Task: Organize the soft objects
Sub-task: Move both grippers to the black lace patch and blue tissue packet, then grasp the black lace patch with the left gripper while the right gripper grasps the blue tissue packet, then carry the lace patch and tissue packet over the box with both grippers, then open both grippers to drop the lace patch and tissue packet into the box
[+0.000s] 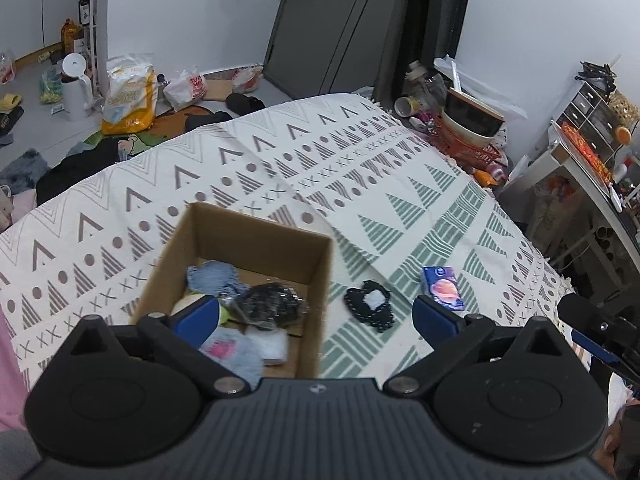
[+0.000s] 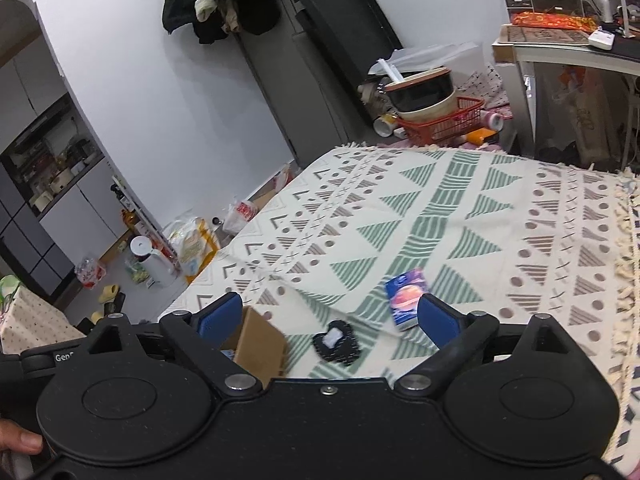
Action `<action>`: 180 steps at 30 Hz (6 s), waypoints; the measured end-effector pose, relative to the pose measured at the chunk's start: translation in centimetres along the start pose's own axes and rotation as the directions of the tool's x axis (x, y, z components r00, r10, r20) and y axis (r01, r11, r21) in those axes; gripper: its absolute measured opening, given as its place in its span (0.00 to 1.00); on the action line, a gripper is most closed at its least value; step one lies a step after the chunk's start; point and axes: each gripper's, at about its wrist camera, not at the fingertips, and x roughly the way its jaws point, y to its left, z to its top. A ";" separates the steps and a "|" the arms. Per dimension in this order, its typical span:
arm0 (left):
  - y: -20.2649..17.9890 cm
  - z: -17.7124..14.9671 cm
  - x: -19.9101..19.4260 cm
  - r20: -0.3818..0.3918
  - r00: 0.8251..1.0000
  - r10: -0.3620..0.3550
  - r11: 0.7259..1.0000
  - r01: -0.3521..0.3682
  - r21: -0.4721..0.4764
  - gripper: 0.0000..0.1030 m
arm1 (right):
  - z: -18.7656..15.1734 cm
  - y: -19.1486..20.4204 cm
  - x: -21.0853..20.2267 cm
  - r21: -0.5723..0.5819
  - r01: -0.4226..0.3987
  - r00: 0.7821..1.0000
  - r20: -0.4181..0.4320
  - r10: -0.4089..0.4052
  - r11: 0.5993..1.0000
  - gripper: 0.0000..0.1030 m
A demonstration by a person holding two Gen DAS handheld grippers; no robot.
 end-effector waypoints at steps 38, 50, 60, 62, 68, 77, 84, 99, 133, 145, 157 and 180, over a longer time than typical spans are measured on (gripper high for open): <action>-10.1 -0.6 14.3 -0.172 0.982 0.075 0.995 -0.086 -0.054 0.59 | 2.7 -10.3 15.5 0.055 -0.030 0.955 -0.295 0.045 0.998 0.66; -9.1 -1.6 20.1 -0.238 0.952 0.191 0.976 -0.209 -0.056 0.59 | 0.5 -11.1 19.0 0.076 -0.006 0.933 -0.357 0.033 0.997 0.63; -8.8 -2.3 22.1 -0.227 0.948 0.223 0.969 -0.240 -0.052 0.57 | -1.0 -10.3 20.4 0.060 -0.013 0.926 -0.375 0.035 0.998 0.45; -9.0 -2.4 22.0 -0.209 0.948 0.238 0.968 -0.249 -0.027 0.40 | -1.0 -10.5 20.1 0.066 -0.013 0.931 -0.363 0.036 0.998 0.43; -9.4 -2.0 21.1 -0.198 0.956 0.217 0.974 -0.224 -0.014 0.32 | -0.9 -11.2 18.2 0.108 -0.006 0.945 -0.325 0.041 0.994 0.42; -10.5 -1.4 16.8 -0.138 0.980 0.146 0.989 -0.148 -0.003 0.32 | 0.4 -12.1 12.6 0.193 0.012 0.978 -0.207 0.029 0.981 0.42; -10.3 -0.3 12.1 -0.085 0.993 0.086 0.996 -0.086 -0.001 0.32 | 0.7 -11.3 7.7 0.233 0.000 0.996 -0.088 0.021 0.972 0.42; -6.8 -0.5 4.2 -0.019 1.000 -0.004 1.000 0.004 0.014 0.32 | -1.7 -7.4 -0.2 0.232 -0.029 0.999 0.046 0.018 0.972 0.42; 5.2 -0.7 -1.7 0.013 1.000 -0.025 0.999 0.026 -0.046 0.32 | -6.9 7.7 1.8 0.065 -0.206 0.972 -0.103 0.212 0.976 0.42; 8.1 -0.7 0.2 -0.023 1.000 0.011 0.996 -0.013 -0.089 0.32 | -9.2 10.5 5.7 0.069 -0.234 0.945 -0.218 0.243 0.970 0.43; 8.5 -0.3 2.0 -0.053 0.998 0.037 0.996 -0.041 -0.083 0.32 | -8.9 9.0 6.4 0.149 -0.224 0.939 -0.233 0.254 0.963 0.60; 5.7 -0.5 -0.1 -0.006 0.996 0.093 0.995 -0.093 -0.020 0.76 | -7.3 6.8 3.5 0.122 -0.158 0.965 -0.191 0.180 0.980 0.78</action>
